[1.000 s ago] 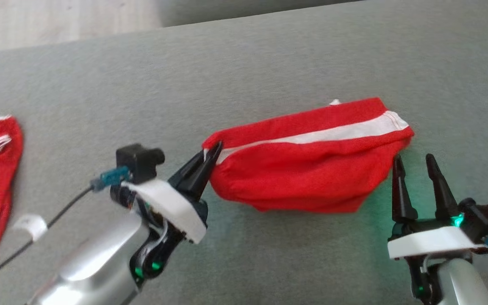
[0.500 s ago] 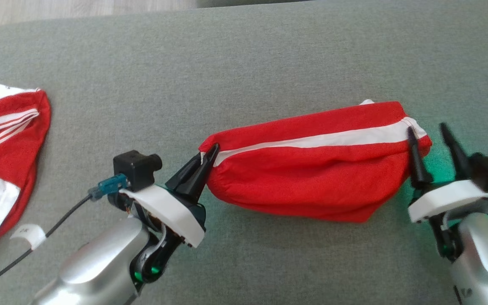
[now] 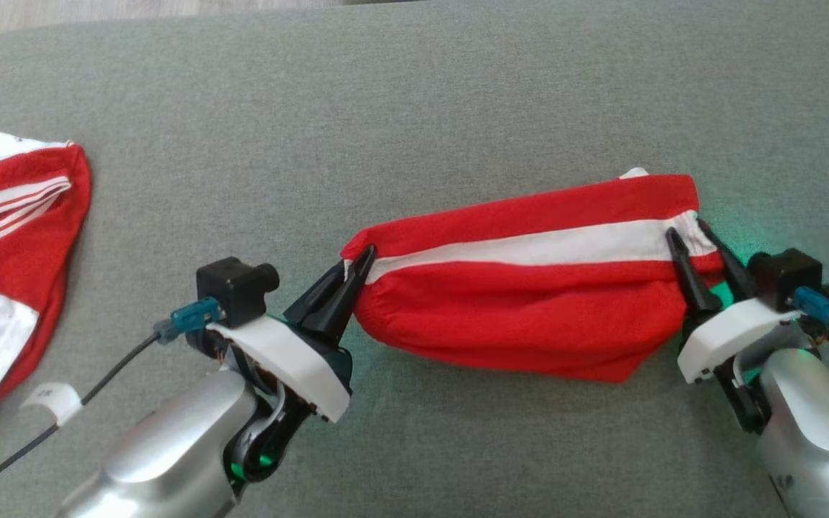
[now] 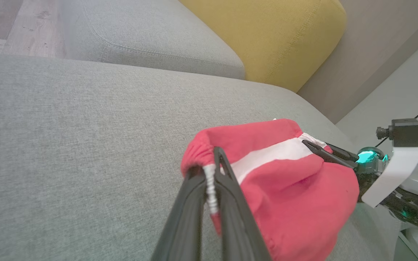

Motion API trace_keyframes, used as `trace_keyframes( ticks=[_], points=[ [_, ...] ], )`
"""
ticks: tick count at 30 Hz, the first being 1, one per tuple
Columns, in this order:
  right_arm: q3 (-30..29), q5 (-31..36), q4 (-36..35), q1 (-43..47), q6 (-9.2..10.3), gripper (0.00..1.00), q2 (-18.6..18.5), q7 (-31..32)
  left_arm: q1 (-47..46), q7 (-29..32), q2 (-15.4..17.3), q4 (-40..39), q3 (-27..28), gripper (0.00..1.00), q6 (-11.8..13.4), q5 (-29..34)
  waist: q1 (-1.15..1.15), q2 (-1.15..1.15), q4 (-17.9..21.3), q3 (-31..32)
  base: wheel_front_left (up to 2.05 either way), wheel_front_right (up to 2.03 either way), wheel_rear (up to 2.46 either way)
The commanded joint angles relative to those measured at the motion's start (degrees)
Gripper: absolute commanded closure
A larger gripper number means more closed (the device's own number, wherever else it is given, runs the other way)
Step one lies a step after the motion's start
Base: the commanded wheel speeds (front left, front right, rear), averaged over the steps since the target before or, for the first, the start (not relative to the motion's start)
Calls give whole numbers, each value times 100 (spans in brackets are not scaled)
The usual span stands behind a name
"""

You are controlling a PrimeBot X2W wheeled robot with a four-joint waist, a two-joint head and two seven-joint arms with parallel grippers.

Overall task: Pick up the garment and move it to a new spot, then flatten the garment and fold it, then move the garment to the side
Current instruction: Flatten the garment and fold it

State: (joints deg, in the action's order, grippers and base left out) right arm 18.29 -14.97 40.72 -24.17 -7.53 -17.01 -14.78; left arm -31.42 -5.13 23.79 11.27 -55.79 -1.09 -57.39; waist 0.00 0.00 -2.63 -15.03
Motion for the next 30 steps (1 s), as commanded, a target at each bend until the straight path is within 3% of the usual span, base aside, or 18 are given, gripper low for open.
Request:
trace_keyframes(
  ticks=[1,5,6,12,19,26,30],
  points=[
    [110,-8,-64,-175,4,65,-80,-21,-240,-59,104,-107,176,100,-20,44,0,0,-7,3,0,0,0],
    [171,-34,41,-250,4,97,-84,-21,-235,-74,106,-101,172,100,-17,43,0,0,-16,-4,0,0,0],
    [166,-26,18,-267,4,98,-88,-21,-235,-85,111,-101,173,100,-12,50,0,0,-13,-7,0,0,0],
    [-268,-3,-503,-422,4,100,-122,-21,-511,-224,203,-174,274,100,25,261,0,0,74,-78,0,0,0],
    [-1020,-309,-1359,-1380,4,100,-358,-22,-2141,-197,275,-180,494,100,23,1122,0,0,429,-537,0,0,0],
    [-1644,-234,-1874,-2875,4,100,-764,-22,-4234,-680,-243,472,803,100,-59,2023,0,0,821,-1147,0,0,0],
    [-1929,-148,-2118,-2998,4,100,-726,-22,-4585,-894,-505,784,875,100,-114,2242,0,0,953,-1303,0,0,0]
  ],
)
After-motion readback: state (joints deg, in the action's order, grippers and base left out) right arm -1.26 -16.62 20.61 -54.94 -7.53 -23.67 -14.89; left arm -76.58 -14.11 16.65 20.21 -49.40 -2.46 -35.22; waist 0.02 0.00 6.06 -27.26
